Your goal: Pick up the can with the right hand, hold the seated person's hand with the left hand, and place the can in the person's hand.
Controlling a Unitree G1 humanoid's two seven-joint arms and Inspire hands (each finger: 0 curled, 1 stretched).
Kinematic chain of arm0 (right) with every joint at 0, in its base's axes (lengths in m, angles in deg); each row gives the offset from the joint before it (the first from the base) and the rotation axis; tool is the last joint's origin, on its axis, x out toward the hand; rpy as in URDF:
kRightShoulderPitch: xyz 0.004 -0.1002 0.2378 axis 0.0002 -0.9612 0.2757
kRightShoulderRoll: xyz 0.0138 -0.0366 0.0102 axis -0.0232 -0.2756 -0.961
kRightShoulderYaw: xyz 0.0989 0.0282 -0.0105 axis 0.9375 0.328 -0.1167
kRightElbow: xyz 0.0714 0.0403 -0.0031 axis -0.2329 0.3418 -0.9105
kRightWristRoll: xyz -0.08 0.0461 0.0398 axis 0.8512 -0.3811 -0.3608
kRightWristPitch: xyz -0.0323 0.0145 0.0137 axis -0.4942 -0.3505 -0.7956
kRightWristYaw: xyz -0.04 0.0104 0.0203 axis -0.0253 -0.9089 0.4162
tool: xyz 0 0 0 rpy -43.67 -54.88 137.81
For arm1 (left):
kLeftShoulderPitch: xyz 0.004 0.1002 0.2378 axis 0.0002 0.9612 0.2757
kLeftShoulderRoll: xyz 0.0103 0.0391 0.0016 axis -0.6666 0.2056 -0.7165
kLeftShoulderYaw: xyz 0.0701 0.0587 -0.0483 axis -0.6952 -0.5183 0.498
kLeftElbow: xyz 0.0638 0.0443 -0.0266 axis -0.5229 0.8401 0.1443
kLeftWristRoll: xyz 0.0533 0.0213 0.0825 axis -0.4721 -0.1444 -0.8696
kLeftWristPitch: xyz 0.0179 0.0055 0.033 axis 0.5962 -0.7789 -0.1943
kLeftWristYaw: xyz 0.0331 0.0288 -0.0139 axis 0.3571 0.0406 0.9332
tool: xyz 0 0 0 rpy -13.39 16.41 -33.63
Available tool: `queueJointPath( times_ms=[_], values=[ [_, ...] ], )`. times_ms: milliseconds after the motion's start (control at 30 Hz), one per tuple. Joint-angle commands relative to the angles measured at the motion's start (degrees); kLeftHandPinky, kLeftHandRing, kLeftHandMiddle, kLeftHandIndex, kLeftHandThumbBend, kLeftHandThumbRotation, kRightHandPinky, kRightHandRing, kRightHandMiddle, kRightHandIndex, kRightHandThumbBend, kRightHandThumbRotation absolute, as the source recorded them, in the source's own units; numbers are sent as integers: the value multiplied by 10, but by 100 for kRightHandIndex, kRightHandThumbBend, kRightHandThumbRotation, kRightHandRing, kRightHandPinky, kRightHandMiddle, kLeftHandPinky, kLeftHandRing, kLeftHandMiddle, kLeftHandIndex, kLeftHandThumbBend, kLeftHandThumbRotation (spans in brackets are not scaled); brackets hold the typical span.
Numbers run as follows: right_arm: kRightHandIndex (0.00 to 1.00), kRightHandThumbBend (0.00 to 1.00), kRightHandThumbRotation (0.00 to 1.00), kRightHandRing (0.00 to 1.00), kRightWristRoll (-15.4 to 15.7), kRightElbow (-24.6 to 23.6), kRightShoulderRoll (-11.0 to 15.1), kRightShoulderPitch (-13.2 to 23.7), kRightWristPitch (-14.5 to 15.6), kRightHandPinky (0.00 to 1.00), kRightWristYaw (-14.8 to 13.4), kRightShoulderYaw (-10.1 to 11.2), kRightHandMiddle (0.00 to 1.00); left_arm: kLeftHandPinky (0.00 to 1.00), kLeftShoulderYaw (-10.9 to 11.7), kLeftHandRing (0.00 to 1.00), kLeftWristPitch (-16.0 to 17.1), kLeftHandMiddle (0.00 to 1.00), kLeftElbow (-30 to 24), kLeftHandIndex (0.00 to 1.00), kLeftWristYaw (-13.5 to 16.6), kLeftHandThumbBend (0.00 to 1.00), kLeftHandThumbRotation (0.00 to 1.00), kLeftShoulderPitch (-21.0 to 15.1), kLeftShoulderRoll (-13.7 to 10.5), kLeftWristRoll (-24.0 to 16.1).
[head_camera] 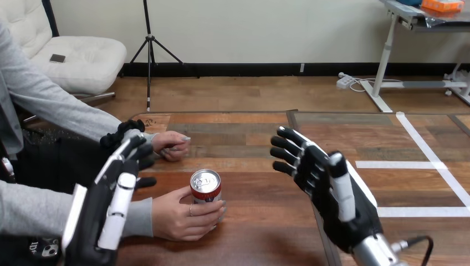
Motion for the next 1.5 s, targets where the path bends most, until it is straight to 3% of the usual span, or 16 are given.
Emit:
queueJointPath(
  times_ms=[0,367,567,1467],
  values=[
    [88,92,100,89,-15,-36,-14,15,-21,89,-7,15,88,75,-6,84,29,85,-13,88,-6,27,100,-30,9,7],
    [87,91,100,89,-17,-37,-33,0,-34,91,-13,21,88,73,-10,81,45,82,4,85,-9,29,96,-32,25,-1],
    [87,90,100,88,-22,-37,-43,-6,-36,91,-15,23,88,71,-13,80,74,81,27,84,-17,26,95,-40,28,8],
    [86,91,100,87,-27,-47,-55,-17,-16,92,-22,19,86,69,-20,81,60,81,20,83,-25,21,92,-44,33,39]
  ],
)
